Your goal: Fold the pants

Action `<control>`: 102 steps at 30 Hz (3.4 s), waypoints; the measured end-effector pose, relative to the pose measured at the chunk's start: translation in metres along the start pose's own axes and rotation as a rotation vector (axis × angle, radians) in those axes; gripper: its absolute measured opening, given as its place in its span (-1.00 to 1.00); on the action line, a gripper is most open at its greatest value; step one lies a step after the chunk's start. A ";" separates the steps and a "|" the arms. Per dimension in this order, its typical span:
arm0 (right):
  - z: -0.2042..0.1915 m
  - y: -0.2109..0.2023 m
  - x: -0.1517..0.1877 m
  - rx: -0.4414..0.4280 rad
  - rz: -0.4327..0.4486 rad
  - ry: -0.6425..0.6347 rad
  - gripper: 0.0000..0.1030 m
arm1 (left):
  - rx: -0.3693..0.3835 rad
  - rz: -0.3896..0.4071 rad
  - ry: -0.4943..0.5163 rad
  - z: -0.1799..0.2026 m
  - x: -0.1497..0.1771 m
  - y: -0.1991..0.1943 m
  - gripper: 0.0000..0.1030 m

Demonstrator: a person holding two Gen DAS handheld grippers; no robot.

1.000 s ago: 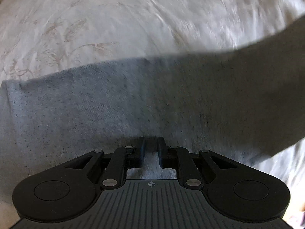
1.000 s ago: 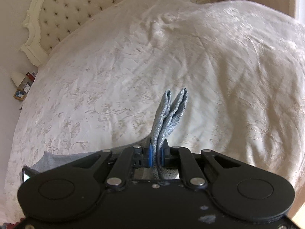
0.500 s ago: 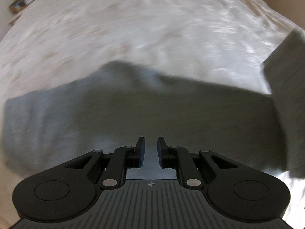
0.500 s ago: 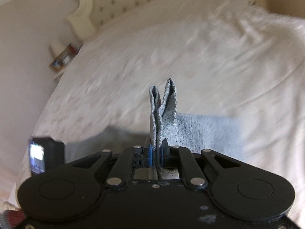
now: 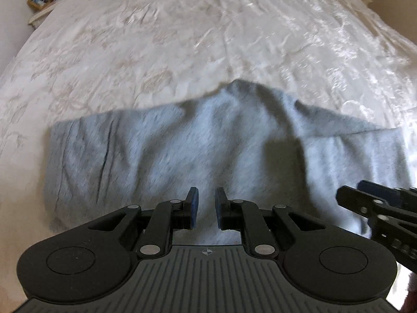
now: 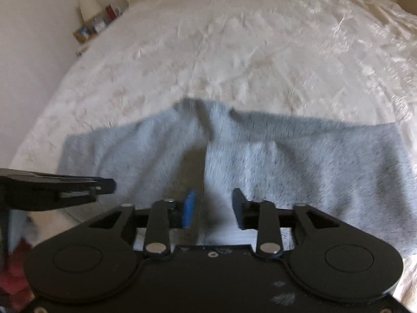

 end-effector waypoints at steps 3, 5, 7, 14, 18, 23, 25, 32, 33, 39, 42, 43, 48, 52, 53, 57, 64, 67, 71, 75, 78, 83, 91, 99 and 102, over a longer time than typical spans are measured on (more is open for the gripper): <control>0.017 -0.016 -0.010 0.044 0.034 0.046 -0.28 | 0.037 0.022 0.019 0.017 -0.011 0.003 -0.72; 0.042 -0.023 -0.015 0.107 0.040 0.085 -0.49 | 0.062 0.030 0.043 0.036 -0.018 0.005 -0.72; 0.067 -0.023 -0.019 0.172 0.030 0.116 -0.77 | 0.079 0.032 0.068 0.054 -0.021 0.010 -0.72; 0.164 -0.014 -0.016 0.344 -0.047 0.204 -0.80 | 0.070 -0.069 0.125 0.103 -0.004 0.041 -0.71; 0.198 -0.003 -0.005 0.364 -0.120 0.242 -0.93 | 0.010 -0.129 0.135 0.108 0.012 0.060 -0.69; 0.211 0.003 0.000 0.322 -0.150 0.222 -0.93 | -0.045 -0.185 0.110 0.107 0.009 0.069 -0.74; 0.212 0.006 0.000 0.310 -0.156 0.204 -0.93 | -0.062 -0.200 0.089 0.107 0.009 0.070 -0.74; 0.219 0.005 0.000 0.245 -0.173 0.185 -0.93 | -0.117 -0.227 0.078 0.112 0.005 0.066 -0.73; 0.220 0.004 -0.001 0.239 -0.174 0.183 -0.93 | -0.119 -0.230 0.075 0.113 0.006 0.064 -0.73; 0.223 -0.001 0.000 0.224 -0.165 0.194 -0.93 | -0.106 -0.240 0.062 0.110 0.010 0.058 -0.70; 0.220 -0.001 0.002 0.235 -0.150 0.209 -0.92 | -0.096 -0.240 0.073 0.109 0.014 0.057 -0.66; 0.219 -0.001 0.002 0.238 -0.147 0.209 -0.90 | -0.091 -0.239 0.076 0.107 0.016 0.057 -0.65; 0.208 -0.008 0.003 0.265 -0.117 0.225 -0.74 | -0.072 -0.241 0.107 0.096 0.028 0.050 -0.65; 0.190 -0.026 0.002 0.264 -0.055 0.241 -0.74 | -0.065 -0.203 0.108 0.067 0.038 0.034 -0.66; 0.182 -0.032 0.002 0.259 -0.033 0.240 -0.74 | -0.065 -0.193 0.095 0.054 0.041 0.030 -0.66; 0.141 -0.040 0.004 0.246 0.016 0.200 -0.67 | -0.083 -0.167 0.040 0.003 0.049 0.016 -0.66; 0.044 -0.027 0.011 0.202 0.120 0.105 -0.15 | -0.114 -0.092 -0.020 -0.091 0.060 -0.001 -0.66; 0.014 -0.015 0.012 0.197 0.134 0.056 -0.13 | -0.063 -0.061 -0.062 -0.123 0.056 -0.004 -0.66; -0.012 0.015 0.018 0.177 0.022 0.043 -0.57 | -0.086 -0.043 -0.082 -0.152 0.059 -0.003 -0.63; -0.015 0.033 0.029 0.235 -0.035 0.066 -0.64 | -0.097 -0.021 -0.084 -0.173 0.066 -0.003 -0.51; -0.019 0.035 0.033 0.280 -0.022 0.042 -0.17 | -0.066 -0.014 -0.091 -0.181 0.070 0.000 -0.40; -0.027 0.041 0.023 0.339 0.029 -0.029 0.22 | -0.042 0.008 -0.118 -0.189 0.069 0.003 -0.33; -0.040 0.094 0.024 0.471 -0.041 -0.155 0.31 | -0.016 0.035 -0.125 -0.199 0.066 0.001 -0.11; -0.028 0.078 -0.005 0.438 0.020 0.045 -0.77 | -0.001 0.036 -0.135 -0.218 0.057 0.009 -0.01; -0.026 0.081 -0.007 0.393 0.005 0.086 -0.68 | 0.009 0.019 -0.150 -0.222 0.053 0.020 0.00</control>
Point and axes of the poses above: each gripper's, at about its wrist camera, not at the fingertips, and y roughly the way its jaws point, z to its right, x to its underside, the point moved 6 cm from there along y, roughly the way its jaws point, and after that the axes turned 9 degrees about y, right-handed, at the moved point
